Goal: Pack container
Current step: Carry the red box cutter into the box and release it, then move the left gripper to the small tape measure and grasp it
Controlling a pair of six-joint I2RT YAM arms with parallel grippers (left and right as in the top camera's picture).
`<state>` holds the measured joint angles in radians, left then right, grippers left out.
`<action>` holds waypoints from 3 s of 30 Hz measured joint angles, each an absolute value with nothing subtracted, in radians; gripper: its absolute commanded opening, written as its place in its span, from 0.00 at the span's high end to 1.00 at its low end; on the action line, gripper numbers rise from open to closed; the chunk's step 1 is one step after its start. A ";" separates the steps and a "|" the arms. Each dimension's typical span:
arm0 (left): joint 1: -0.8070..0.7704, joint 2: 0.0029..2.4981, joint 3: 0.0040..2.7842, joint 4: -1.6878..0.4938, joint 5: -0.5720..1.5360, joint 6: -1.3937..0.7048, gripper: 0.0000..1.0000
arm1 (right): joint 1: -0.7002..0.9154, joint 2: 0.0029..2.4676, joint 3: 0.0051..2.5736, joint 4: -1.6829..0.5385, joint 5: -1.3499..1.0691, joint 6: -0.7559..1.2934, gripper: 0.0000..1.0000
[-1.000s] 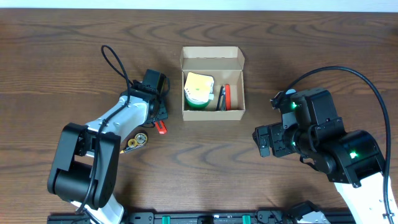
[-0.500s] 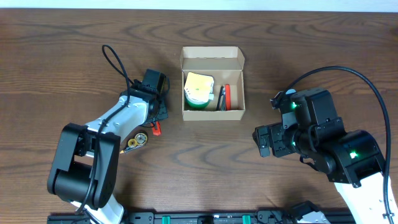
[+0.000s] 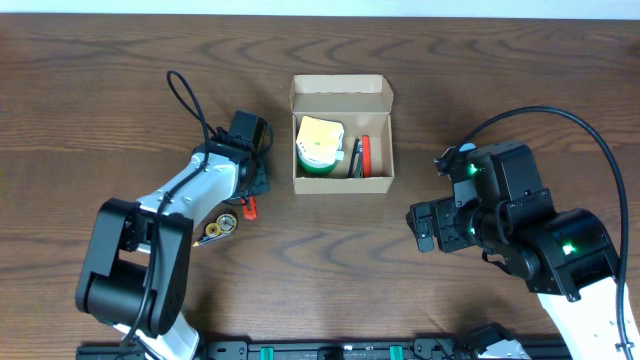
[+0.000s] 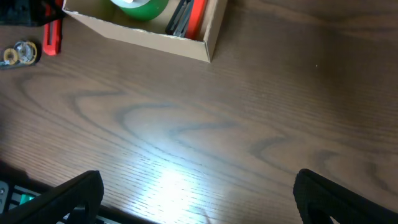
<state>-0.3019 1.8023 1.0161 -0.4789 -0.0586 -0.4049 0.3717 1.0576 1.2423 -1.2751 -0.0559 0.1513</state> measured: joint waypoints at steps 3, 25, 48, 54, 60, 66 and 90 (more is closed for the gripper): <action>-0.302 1.754 1.028 -0.494 -0.059 -0.352 0.94 | 0.372 1.058 1.242 -1.275 -0.056 0.151 0.01; -0.638 1.410 1.122 -0.515 0.117 0.570 0.94 | 0.372 1.058 1.242 -1.275 -0.056 0.151 0.01; -0.709 1.608 1.122 -0.307 0.104 1.053 0.94 | 0.372 1.058 1.242 -1.275 -0.056 0.151 0.01; -0.709 1.613 1.122 -0.305 0.085 1.052 0.94 | 0.372 1.058 1.242 -1.275 -0.056 0.151 0.01; -0.709 1.615 1.122 -0.284 0.074 1.039 0.60 | 0.372 1.058 1.242 -1.275 -0.056 0.151 0.01; -0.709 1.616 1.122 -0.253 0.071 0.974 0.43 | 0.372 1.058 1.242 -1.275 -0.056 0.151 0.01; -0.600 1.299 1.124 -0.804 -0.195 0.281 0.42 | 0.372 1.058 1.242 -1.275 -0.056 0.151 0.01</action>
